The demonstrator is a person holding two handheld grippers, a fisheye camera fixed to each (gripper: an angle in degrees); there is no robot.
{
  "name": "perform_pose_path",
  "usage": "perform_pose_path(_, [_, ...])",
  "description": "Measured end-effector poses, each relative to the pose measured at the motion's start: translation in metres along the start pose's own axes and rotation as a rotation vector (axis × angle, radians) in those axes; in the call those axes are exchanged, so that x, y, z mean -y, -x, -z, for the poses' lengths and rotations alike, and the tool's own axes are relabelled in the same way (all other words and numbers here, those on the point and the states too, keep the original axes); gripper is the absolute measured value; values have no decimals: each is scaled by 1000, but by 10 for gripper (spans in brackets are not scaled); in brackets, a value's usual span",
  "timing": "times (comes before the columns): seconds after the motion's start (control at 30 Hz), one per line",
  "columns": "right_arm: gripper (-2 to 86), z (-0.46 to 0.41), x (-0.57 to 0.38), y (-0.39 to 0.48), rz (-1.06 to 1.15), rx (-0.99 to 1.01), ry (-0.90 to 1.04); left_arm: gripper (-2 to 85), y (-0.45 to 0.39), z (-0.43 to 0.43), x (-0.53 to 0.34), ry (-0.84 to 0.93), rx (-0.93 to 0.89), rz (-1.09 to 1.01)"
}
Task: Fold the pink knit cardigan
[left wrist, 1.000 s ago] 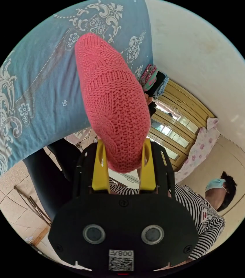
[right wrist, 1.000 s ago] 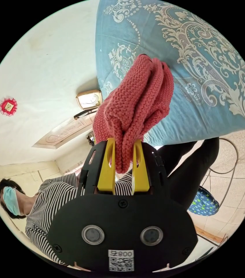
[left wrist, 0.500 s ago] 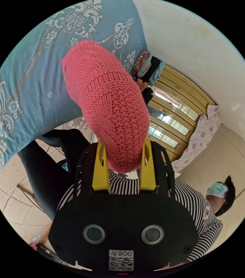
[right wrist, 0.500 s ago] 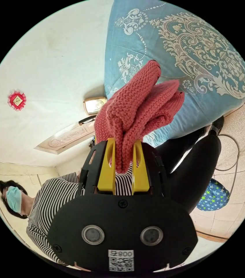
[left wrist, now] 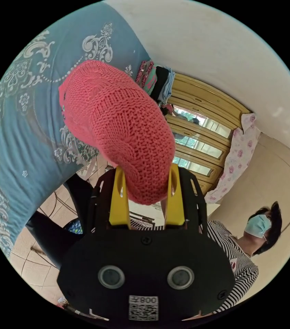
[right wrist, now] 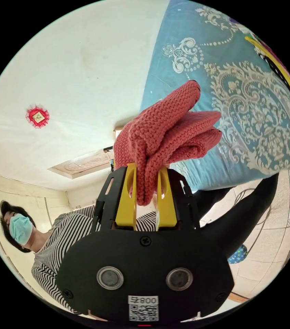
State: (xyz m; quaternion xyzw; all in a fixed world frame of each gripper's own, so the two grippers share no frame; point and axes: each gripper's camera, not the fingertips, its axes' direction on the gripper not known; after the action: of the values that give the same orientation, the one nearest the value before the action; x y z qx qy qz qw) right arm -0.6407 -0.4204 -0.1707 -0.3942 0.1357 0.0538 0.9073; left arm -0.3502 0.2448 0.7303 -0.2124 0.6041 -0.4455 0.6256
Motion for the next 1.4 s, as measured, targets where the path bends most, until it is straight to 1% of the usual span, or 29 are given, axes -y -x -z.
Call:
perform_pose_path(0.2, [89,103,114,82,216,-44,26,176,-96,-58,116,-129,-6,-173])
perform_pose_path(0.27, [90,147,170,122,310,-69,42,176,-134,-82,167,-191,-2,-255])
perform_pose_path(0.37, [91,197,235,172,428,-143,45,177,-167,-112,228,-273,-10,-342])
perform_pose_path(0.5, [93,241,306,212,506,-269,41,178,-174,-153,295,-360,-28,-379])
perform_pose_path(0.63, [94,265,383,199,457,-415,51,179,-129,-209,363,-413,-38,-275])
perform_pose_path(0.7, [93,268,417,174,394,-471,60,180,-98,-235,385,-432,-22,-163])
perform_pose_path(0.77, [89,266,456,125,244,-545,87,182,-62,-270,400,-416,15,13])
perform_pose_path(0.8, [88,265,464,112,204,-566,102,182,-56,-279,402,-396,42,46])
perform_pose_path(0.83, [86,261,474,90,133,-605,143,183,-51,-295,403,-355,109,74])
perform_pose_path(0.87, [85,255,480,73,81,-650,205,184,-49,-308,403,-325,129,71])
perform_pose_path(0.93, [85,251,479,66,100,-688,234,185,-47,-321,401,-326,77,88])
perform_pose_path(1.0, [85,255,477,73,125,-665,233,184,-51,-330,400,-349,36,89])
perform_pose_path(1.1, [80,261,473,102,177,-748,214,182,-72,-345,407,-323,84,70])
perform_pose_path(1.2, [64,270,463,144,239,-868,127,172,-101,-353,403,-323,176,47])
perform_pose_path(1.27, [57,269,444,183,338,-962,48,151,-131,-354,388,-382,261,14])
perform_pose_path(1.3, [56,266,438,192,374,-976,31,144,-139,-354,384,-404,290,1])
perform_pose_path(1.37, [38,244,425,220,502,-1007,46,118,-177,-360,371,-455,390,-69])
perform_pose_path(1.4, [33,237,425,223,519,-1017,60,110,-187,-363,370,-460,416,-96])
